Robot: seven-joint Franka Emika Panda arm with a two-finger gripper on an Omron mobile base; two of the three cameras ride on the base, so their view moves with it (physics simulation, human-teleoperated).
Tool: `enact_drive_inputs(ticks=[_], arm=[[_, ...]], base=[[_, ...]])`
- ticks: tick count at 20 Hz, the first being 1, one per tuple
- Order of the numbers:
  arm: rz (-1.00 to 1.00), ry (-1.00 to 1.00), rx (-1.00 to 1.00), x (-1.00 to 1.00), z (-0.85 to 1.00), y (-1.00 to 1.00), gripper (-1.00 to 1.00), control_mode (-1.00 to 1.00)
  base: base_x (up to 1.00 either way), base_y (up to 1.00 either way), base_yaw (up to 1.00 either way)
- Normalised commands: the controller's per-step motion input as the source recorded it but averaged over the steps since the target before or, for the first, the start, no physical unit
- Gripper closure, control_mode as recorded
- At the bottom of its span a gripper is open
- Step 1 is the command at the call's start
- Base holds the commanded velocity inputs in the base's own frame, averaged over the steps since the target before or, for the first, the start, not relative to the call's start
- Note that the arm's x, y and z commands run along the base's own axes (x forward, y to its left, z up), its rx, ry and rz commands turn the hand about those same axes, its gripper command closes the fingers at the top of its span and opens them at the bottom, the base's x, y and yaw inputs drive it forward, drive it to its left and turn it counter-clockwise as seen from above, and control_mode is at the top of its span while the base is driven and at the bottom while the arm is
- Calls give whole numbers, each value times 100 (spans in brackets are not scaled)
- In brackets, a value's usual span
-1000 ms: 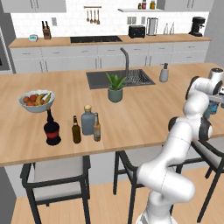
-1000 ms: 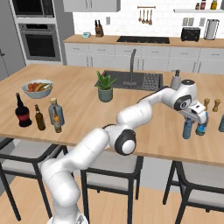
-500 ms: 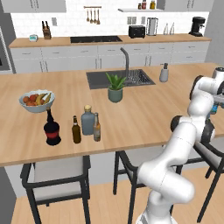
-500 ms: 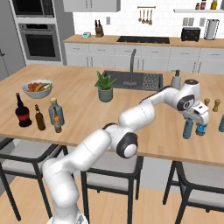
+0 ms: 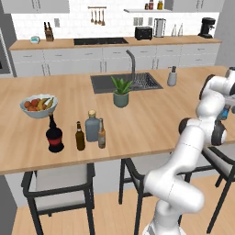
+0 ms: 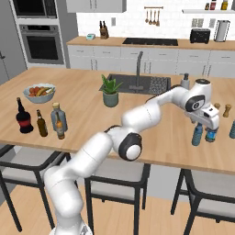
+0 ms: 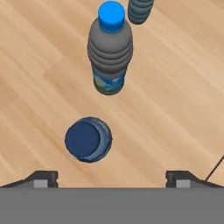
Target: Move the plastic bottles in the middle to the plastics group, and the glass bottles in the middle to the glass group.
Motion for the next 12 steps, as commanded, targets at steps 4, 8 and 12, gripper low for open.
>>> enact_drive_inputs(ticks=[4, 8, 12], arm=[[0, 0, -1, -58, 0, 42, -100, -100], [0, 0, -7, -62, -2, 48, -100, -100], [2, -1, -26, -83, -23, 67, -100, -100]], base=[[0, 0, 0], [0, 0, 0], [0, 0, 0]])
